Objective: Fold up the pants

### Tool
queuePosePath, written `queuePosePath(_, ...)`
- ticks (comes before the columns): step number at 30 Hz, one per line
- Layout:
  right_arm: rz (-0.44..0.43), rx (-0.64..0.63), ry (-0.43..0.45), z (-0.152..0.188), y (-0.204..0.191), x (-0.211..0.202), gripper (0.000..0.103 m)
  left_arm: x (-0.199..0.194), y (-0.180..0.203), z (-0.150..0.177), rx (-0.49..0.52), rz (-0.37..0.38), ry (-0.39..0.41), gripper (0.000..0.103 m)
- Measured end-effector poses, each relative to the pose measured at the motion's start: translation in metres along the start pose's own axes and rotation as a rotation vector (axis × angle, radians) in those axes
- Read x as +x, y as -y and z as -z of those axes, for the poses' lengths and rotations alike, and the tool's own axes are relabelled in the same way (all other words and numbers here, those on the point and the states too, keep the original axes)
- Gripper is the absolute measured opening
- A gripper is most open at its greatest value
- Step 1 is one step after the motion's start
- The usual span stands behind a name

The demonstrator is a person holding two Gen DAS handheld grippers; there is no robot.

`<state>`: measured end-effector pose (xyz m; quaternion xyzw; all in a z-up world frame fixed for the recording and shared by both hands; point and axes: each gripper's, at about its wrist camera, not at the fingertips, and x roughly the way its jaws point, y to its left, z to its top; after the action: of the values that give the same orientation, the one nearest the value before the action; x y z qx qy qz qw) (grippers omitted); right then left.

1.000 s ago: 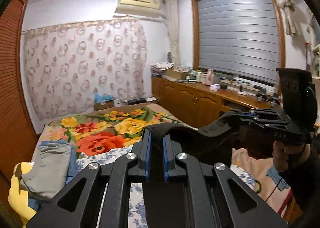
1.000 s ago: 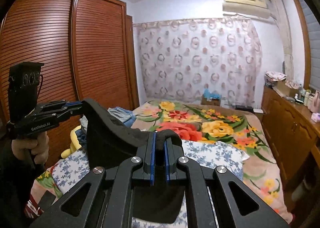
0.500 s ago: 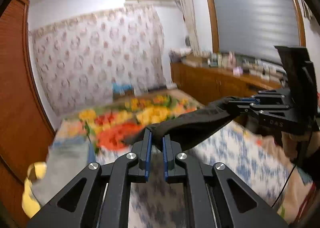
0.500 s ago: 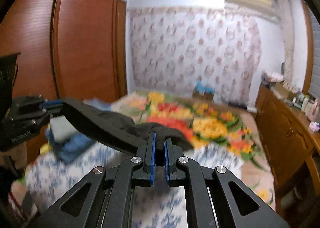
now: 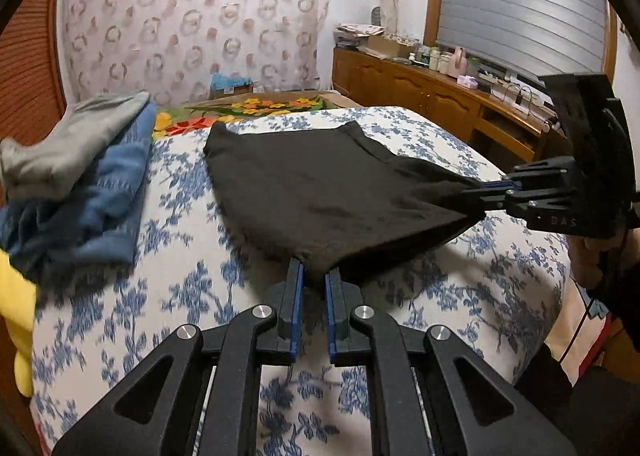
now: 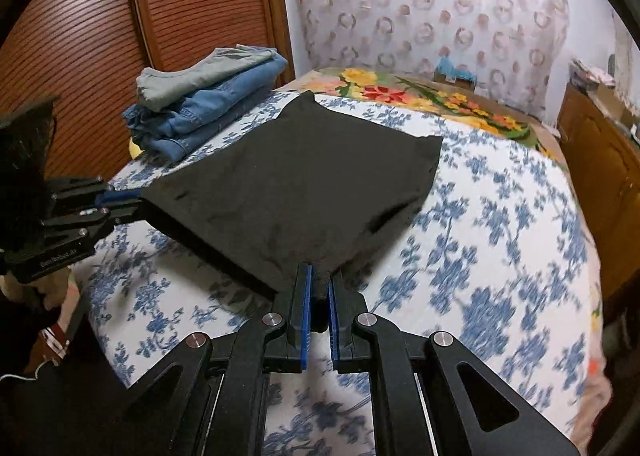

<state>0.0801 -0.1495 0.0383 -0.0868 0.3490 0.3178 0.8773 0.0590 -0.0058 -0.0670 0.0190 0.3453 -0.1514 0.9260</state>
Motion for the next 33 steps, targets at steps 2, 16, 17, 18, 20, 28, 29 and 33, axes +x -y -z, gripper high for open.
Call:
queuePosePath(2,-0.005,0.009,0.006,0.011,0.001,-0.003,0.007,-0.001,0.000,0.002,-0.008,0.001,-0.001,0.011)
queuePosePath(16,-0.020,0.064,0.053,0.041,0.009,-0.011,0.007,-0.020,0.004,0.007,-0.025,0.010,0.023,0.011)
queuePosePath(17,-0.023,0.066,0.053,0.043,0.009,-0.011,0.007,-0.023,0.006,0.007,-0.024,0.016,0.027,0.011)
queuePosePath(18,-0.026,0.067,0.053,0.045,0.008,-0.012,0.007,-0.025,0.006,0.007,-0.024,0.020,0.032,0.011)
queuePosePath(20,-0.031,0.068,0.056,0.048,0.008,-0.016,0.007,-0.032,0.009,0.006,-0.023,0.025,0.043,0.011)
queuePosePath(28,-0.044,0.076,0.086,0.052,0.010,-0.037,0.007,-0.046,0.014,0.002,-0.005,0.035,0.059,0.011)
queuePosePath(29,-0.045,0.074,0.087,0.052,0.010,-0.040,0.007,-0.048,0.015,0.002,-0.005,0.035,0.063,0.011)
queuePosePath(33,-0.041,0.060,0.093,0.053,0.005,-0.048,0.007,-0.055,0.016,0.000,0.000,0.035,0.077,0.011)
